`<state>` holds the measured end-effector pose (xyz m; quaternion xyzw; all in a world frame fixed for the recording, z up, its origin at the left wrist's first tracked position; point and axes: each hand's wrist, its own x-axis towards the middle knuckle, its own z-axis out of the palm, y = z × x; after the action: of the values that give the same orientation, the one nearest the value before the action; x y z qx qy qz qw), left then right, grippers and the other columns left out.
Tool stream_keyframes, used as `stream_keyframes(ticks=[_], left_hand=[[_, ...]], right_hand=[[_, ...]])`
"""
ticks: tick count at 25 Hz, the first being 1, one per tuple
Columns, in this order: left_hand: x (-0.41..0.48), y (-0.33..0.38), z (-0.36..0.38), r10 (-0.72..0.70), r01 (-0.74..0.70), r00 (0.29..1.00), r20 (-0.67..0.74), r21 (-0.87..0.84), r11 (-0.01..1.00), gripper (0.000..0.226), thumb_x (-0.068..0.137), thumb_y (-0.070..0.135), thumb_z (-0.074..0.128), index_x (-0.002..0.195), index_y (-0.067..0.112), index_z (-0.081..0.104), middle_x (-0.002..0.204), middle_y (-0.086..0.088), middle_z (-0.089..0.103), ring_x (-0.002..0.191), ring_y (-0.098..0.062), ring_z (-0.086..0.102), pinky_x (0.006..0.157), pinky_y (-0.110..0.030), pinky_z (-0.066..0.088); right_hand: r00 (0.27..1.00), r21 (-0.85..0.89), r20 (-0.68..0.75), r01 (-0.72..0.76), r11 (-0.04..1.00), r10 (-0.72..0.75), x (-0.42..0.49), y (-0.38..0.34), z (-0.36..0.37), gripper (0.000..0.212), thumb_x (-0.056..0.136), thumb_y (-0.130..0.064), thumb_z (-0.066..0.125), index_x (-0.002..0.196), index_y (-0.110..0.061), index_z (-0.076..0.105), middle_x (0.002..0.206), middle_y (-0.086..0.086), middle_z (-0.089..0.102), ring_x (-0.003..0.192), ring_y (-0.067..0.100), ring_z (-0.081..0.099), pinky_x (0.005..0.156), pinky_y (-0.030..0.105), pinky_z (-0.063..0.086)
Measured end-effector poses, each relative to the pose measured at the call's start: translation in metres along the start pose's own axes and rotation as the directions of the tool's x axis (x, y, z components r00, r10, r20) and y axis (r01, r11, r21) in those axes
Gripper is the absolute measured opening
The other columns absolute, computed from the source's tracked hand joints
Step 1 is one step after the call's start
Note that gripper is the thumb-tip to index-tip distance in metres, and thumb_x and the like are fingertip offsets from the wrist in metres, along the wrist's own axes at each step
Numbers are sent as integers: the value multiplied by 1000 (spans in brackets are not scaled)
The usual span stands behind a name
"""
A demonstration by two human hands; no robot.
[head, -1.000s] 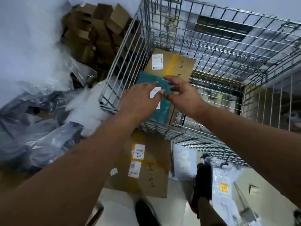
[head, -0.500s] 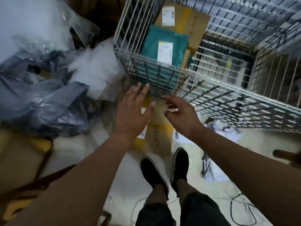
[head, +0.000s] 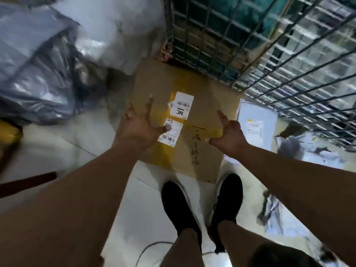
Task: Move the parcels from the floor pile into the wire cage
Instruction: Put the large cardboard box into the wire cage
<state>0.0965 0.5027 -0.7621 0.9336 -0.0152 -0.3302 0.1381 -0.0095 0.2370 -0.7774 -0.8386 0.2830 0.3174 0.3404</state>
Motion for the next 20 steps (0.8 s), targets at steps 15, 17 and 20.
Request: stream_keyframes(ticks=[15,17,20], left_hand=[[117,-99,78,-65,62,997,-44,-81,995,127,50,84,76,143,75,-9,169,-10,-8,149,-55,11,115,-72,23],[117,-98,81,-111,101,992,-65,-147,984,129,47,85,77,144,74,-8,167,-12,2,148,-53,17,114,-70,24],[99,-102,91,-227,193,969,-93,-281,940,131,45,87,78,141,76,-10,162,-16,11,144,-53,24,113,-70,24]], right_hand=[[978,87,-205,-24,996,41,107,73,76,117,65,-74,79,149,-65,-2,155,17,15,141,48,33,113,54,41],[980,148,-197,4,989,25,105,74,76,117,63,-72,81,146,-70,-2,157,11,10,146,44,29,116,51,38],[974,89,-226,-9,996,29,88,69,87,120,57,-79,79,143,-74,-4,159,10,8,144,44,34,112,55,42]])
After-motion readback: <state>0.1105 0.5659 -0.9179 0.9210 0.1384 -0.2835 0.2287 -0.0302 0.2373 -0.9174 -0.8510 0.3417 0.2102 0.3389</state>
